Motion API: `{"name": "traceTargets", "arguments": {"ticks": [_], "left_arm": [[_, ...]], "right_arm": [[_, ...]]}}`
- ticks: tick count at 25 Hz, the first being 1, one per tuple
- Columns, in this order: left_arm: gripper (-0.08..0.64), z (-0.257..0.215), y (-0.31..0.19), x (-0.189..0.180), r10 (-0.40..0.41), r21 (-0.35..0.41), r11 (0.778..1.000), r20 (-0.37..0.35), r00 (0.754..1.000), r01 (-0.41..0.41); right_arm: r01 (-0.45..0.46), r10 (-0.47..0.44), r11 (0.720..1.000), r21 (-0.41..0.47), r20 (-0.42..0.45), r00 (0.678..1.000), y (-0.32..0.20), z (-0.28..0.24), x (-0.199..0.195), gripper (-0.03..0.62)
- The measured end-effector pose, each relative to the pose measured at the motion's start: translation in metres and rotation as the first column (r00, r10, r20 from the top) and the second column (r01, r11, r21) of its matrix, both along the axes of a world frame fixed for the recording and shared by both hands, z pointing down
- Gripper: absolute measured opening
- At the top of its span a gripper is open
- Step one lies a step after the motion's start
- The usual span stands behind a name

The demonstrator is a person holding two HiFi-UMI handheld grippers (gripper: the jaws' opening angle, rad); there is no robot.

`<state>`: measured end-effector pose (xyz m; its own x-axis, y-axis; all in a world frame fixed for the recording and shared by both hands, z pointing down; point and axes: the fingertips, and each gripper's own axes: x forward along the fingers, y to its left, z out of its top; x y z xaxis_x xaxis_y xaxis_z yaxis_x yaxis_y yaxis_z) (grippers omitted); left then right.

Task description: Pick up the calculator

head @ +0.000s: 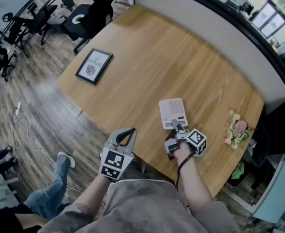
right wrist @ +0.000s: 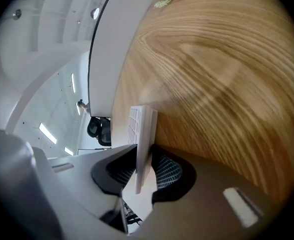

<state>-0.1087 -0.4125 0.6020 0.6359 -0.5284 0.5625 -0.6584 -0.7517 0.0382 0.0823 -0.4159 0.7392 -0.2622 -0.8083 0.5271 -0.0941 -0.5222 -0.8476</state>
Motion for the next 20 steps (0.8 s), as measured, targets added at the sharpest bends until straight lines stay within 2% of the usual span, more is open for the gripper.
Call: {"name": "traceTargets", "arguments": {"ticks": [3,8,13,16,20], "left_arm": [[0.002,-0.001,0.000,-0.004,0.001,-0.004,1.000,0.002,1.000,-0.001],[0.002,-0.014,0.000,-0.011,-0.007,-0.001,1.000,-0.004,1.000,0.007],[0.002,-0.042,-0.001,-0.018,-0.025,0.037,0.999,-0.016,1.000,0.025],[0.002,-0.065,0.000,-0.024,-0.046,0.074,0.996,-0.027,0.999,0.048],[0.002,-0.097,-0.001,-0.032,-0.076,0.126,0.989,-0.045,0.996,0.081]], "right_arm": [[-0.003,0.003,1.000,0.007,-0.026,1.000,0.002,-0.001,0.001,0.091],[0.059,-0.057,0.997,0.042,-0.039,0.998,0.004,-0.024,-0.013,0.081],[0.107,-0.105,0.984,0.144,-0.022,0.994,-0.001,-0.081,-0.026,0.081],[0.132,-0.131,0.977,0.170,-0.018,0.991,0.004,-0.119,-0.031,0.081],[0.143,-0.147,0.957,0.254,-0.007,0.989,0.004,-0.174,-0.036,0.081]]}}
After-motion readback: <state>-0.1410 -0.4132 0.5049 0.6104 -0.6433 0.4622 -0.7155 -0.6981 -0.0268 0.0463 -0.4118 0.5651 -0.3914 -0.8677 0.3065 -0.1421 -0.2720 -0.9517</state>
